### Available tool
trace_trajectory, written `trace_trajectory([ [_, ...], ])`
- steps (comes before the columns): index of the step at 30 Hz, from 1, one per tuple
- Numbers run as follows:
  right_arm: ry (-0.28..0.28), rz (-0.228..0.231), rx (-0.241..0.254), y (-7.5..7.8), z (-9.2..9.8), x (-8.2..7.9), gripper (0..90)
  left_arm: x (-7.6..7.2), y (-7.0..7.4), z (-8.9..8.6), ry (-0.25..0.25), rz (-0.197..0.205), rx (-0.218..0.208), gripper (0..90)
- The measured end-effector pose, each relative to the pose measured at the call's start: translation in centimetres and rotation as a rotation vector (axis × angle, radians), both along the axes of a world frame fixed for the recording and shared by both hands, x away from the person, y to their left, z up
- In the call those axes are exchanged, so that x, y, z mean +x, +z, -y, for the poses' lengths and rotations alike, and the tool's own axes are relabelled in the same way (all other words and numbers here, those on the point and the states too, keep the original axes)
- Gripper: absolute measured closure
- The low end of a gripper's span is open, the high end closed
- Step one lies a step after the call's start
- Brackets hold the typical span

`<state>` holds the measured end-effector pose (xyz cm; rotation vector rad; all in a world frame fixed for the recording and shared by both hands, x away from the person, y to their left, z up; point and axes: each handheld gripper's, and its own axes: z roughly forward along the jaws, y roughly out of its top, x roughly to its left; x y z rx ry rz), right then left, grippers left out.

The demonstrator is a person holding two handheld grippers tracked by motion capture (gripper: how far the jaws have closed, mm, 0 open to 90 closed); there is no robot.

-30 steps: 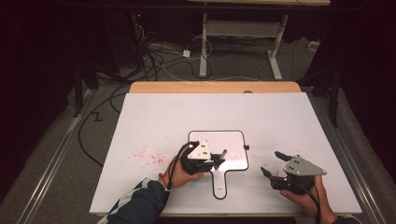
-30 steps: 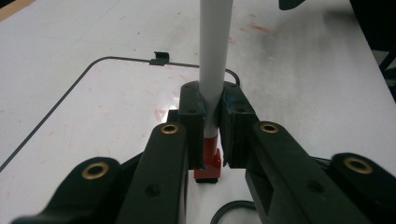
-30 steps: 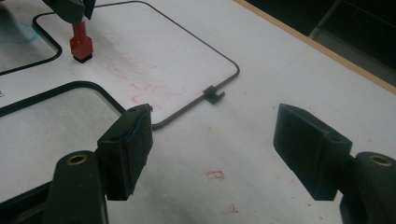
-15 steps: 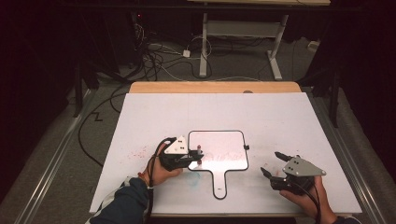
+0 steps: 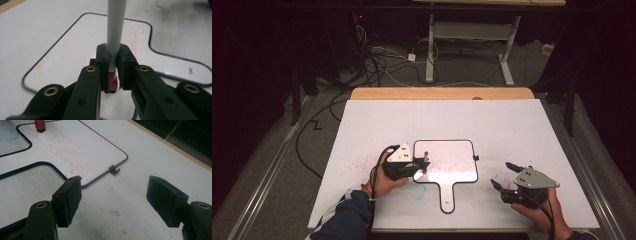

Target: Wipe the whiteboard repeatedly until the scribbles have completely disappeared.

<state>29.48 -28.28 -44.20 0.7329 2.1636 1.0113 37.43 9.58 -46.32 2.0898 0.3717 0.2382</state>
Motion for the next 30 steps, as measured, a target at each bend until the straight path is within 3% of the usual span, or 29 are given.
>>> trace_trajectory([
  [4,0.003,0.002,-0.002,0.0,-0.1,0.0,28.7,0.0,0.1,2.7,-0.057,0.011,0.006,79.0],
  [8,0.002,-0.002,-0.003,0.0,-0.1,0.0,28.7,0.1,0.2,4.2,-0.08,0.018,0.01,79.0],
  [12,0.003,-0.005,-0.008,-0.1,-0.1,0.1,28.7,0.1,0.2,6.9,-0.116,0.034,0.024,79.0],
  [17,0.002,-0.002,-0.005,0.0,0.0,0.0,28.7,0.1,0.1,8.4,-0.136,0.045,0.034,78.9],
  [24,0.0,-0.002,-0.006,0.0,0.2,-0.1,28.7,0.3,0.1,7.8,-0.143,0.029,0.024,79.0],
  [30,-0.002,0.0,-0.01,0.0,0.1,-0.2,28.8,0.2,-0.1,5.4,-0.125,0.012,0.018,79.0],
])
